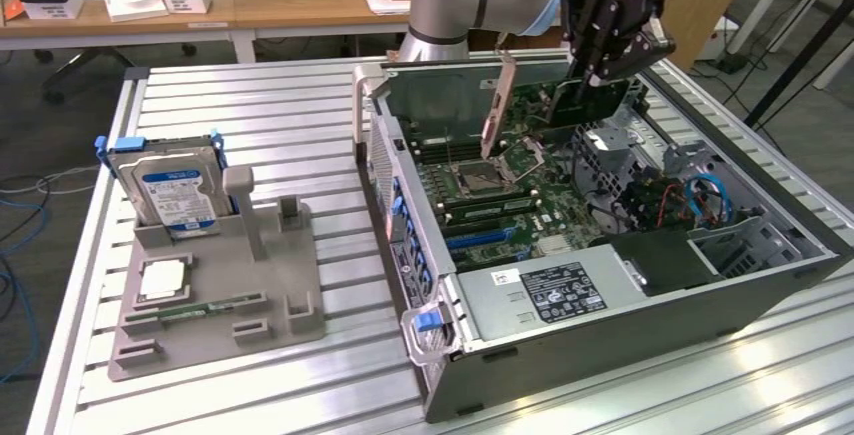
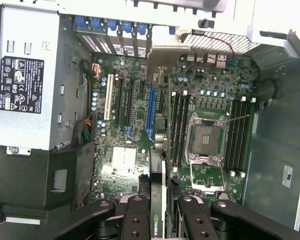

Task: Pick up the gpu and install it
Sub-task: 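Insert the gpu into the slot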

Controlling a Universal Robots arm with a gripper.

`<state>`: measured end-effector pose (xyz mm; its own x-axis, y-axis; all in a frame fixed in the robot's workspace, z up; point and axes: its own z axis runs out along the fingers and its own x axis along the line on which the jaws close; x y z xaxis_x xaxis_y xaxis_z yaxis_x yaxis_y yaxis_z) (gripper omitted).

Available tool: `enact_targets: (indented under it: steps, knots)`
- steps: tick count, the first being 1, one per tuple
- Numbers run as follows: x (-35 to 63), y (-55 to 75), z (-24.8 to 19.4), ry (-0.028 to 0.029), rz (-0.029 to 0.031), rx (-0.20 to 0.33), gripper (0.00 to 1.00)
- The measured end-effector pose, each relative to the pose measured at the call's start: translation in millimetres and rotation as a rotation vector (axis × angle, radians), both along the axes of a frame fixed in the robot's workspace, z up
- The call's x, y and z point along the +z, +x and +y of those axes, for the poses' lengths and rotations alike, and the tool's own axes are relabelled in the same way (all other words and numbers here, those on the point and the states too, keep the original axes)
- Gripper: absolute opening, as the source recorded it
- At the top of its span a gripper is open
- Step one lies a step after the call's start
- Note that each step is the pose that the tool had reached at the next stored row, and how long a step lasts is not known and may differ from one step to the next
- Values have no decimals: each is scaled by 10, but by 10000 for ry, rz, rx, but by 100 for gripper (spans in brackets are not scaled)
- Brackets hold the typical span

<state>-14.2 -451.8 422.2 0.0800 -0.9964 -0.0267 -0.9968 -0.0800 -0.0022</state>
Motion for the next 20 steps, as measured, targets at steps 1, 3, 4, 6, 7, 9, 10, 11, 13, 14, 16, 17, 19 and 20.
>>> enact_targets:
  steps: [1,3,4,6,7,9,10,11,13,14,16,17,19,20]
  knots:
    - [-3,0,0,0,0,0,26]
    - [-3,0,0,0,0,0,26]
    - [-5,0,0,1,-1,0,26]
    - [-10,0,0,2,-1,0,26]
    - [-12,0,0,0,-1,0,26]
    - [-18,0,0,1,-1,0,26]
    - [-21,0,0,0,-1,0,26]
    - [-24,0,0,0,-1,0,26]
    - [-31,0,0,1,-1,0,26]
    - [-34,0,0,0,-1,0,26]
    - [-40,0,0,0,-1,0,26]
    - [-43,0,0,-1,-1,0,26]
    - [-49,-1,0,1,-2,0,26]
    - [-52,-2,0,0,-2,0,26]
